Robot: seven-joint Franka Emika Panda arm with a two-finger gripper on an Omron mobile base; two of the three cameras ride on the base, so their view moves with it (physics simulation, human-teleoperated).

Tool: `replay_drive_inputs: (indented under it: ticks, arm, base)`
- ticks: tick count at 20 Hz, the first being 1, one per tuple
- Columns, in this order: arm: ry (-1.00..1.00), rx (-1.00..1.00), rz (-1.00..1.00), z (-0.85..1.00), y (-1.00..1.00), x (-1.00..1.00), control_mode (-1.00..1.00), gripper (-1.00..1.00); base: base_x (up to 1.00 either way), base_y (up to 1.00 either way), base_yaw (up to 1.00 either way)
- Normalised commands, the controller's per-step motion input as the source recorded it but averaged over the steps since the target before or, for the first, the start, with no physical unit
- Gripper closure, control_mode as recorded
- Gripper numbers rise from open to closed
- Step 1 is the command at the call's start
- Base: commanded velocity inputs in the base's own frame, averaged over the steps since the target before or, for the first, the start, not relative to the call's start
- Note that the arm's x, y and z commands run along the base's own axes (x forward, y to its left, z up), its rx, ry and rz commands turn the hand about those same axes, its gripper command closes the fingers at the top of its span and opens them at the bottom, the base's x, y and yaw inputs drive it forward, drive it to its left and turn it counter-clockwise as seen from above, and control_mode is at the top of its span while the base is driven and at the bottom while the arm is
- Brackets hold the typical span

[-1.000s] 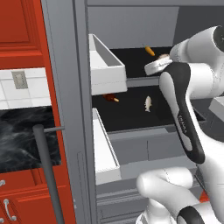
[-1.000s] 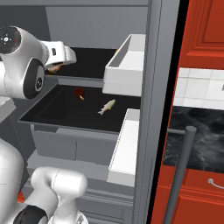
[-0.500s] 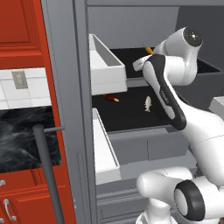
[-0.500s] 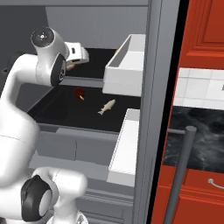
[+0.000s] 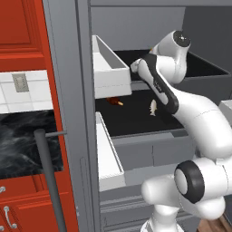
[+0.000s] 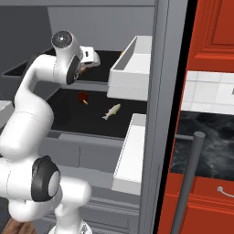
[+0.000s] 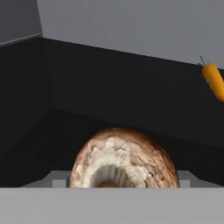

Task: Transport the fish and mushroom to the fridge. Place the fish on the rack containing meat and place the mushroom on the rack containing the vegetable, ensuring meats and vegetables are on different racks.

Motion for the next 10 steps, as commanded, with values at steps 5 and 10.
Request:
replay_drive_inputs:
  ticks: [5,10]
  arm:
    - [0.02,0.00,0.00,-0.22,0.00,0.74,-1.00,1.00]
    - [0.06,0.00,0.00,-0.54,0.01,0.64,-1.00,-1.00]
  base:
    - [0.00,0.00,0.00]
    - [0.00,0.00,0.00]
